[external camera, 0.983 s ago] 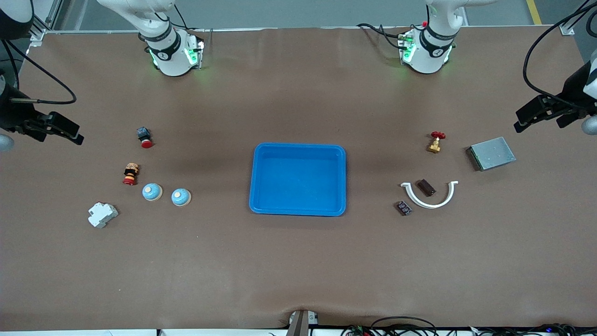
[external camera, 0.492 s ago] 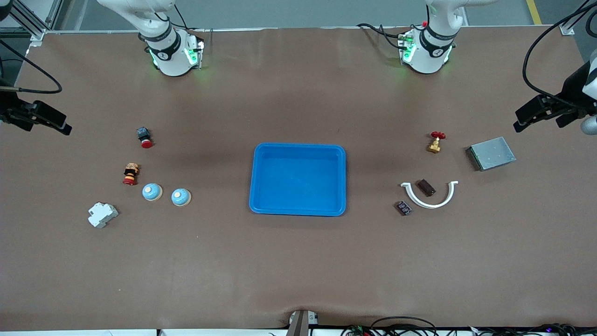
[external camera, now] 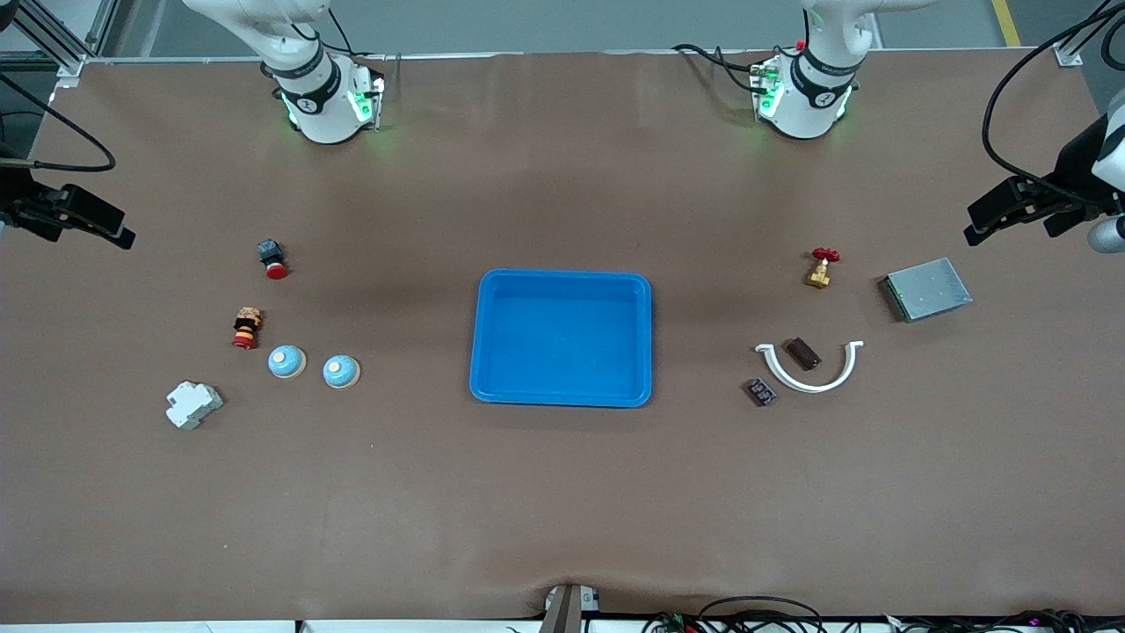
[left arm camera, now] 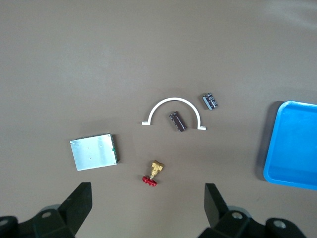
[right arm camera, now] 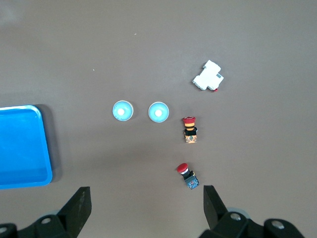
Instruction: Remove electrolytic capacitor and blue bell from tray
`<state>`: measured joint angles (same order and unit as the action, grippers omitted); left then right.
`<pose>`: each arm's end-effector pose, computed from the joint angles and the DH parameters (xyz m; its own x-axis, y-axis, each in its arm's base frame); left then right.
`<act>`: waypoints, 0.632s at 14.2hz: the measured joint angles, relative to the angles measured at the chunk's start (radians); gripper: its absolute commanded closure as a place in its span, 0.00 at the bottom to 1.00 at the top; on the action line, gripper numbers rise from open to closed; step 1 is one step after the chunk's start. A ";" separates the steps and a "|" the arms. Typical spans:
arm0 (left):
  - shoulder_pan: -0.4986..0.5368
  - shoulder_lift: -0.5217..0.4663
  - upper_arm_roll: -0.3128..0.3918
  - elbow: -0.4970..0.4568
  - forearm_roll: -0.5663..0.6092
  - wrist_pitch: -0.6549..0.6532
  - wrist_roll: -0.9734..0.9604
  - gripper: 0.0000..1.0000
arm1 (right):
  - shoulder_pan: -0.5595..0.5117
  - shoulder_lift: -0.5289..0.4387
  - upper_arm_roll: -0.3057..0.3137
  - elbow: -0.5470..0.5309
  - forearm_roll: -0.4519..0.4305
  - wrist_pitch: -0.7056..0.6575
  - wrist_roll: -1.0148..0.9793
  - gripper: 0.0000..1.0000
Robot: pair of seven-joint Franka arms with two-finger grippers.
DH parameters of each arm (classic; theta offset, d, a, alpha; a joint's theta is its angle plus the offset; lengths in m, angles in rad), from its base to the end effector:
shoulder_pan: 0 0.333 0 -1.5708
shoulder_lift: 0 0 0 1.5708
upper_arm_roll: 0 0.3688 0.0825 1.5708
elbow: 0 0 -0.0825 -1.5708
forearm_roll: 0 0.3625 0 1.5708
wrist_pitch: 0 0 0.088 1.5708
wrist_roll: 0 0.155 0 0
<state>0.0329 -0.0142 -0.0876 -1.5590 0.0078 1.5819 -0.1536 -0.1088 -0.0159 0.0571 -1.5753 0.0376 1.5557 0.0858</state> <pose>0.5304 -0.0282 0.6432 0.9944 0.0986 0.0380 0.0988 -0.9951 -0.0033 0.5252 -0.0210 0.6345 0.9906 -0.1365 -0.0068 -0.1366 -0.9900 -0.0362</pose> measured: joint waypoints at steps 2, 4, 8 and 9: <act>-0.003 0.000 -0.005 0.000 0.004 -0.001 0.000 0.00 | 0.002 0.000 0.004 0.001 0.000 -0.002 0.000 0.00; -0.004 0.000 -0.006 0.000 0.004 -0.002 0.000 0.00 | 0.002 0.000 0.006 0.003 0.000 -0.005 0.000 0.00; -0.004 0.000 -0.006 0.000 0.004 -0.003 0.000 0.00 | 0.002 0.000 0.006 0.007 0.000 -0.012 0.000 0.00; -0.004 0.000 -0.006 0.000 0.005 -0.003 0.000 0.00 | 0.002 0.000 0.005 0.010 0.000 -0.020 0.000 0.00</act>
<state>0.0289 -0.0142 -0.0940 -1.5590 0.0123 1.5786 -0.1538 -0.1066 -0.0158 0.0626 -1.5653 0.0375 1.5358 0.0857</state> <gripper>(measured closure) 0.000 0.000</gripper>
